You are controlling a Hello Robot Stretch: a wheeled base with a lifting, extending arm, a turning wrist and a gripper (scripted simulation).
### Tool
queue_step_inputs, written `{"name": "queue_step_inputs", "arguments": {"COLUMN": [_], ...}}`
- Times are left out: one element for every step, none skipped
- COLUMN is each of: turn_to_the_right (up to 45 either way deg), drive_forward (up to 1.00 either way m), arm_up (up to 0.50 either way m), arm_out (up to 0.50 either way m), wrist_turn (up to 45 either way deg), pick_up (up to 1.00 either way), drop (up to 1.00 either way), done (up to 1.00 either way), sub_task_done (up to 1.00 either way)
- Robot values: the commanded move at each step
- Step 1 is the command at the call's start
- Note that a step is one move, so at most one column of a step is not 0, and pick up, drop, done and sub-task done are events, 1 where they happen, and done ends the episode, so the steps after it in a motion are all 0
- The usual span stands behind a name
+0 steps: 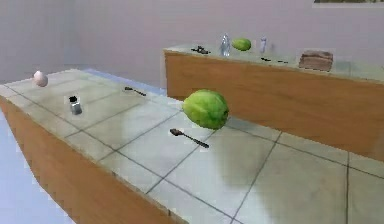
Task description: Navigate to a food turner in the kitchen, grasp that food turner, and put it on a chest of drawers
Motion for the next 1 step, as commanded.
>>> {"name": "queue_step_inputs", "arguments": {"turn_to_the_right": [-3.0], "drive_forward": [0.0], "arm_up": [0.0], "arm_out": [0.0], "wrist_turn": [0.0], "pick_up": [0.0], "drop": [0.0], "done": [0.0], "sub_task_done": [0.0]}}
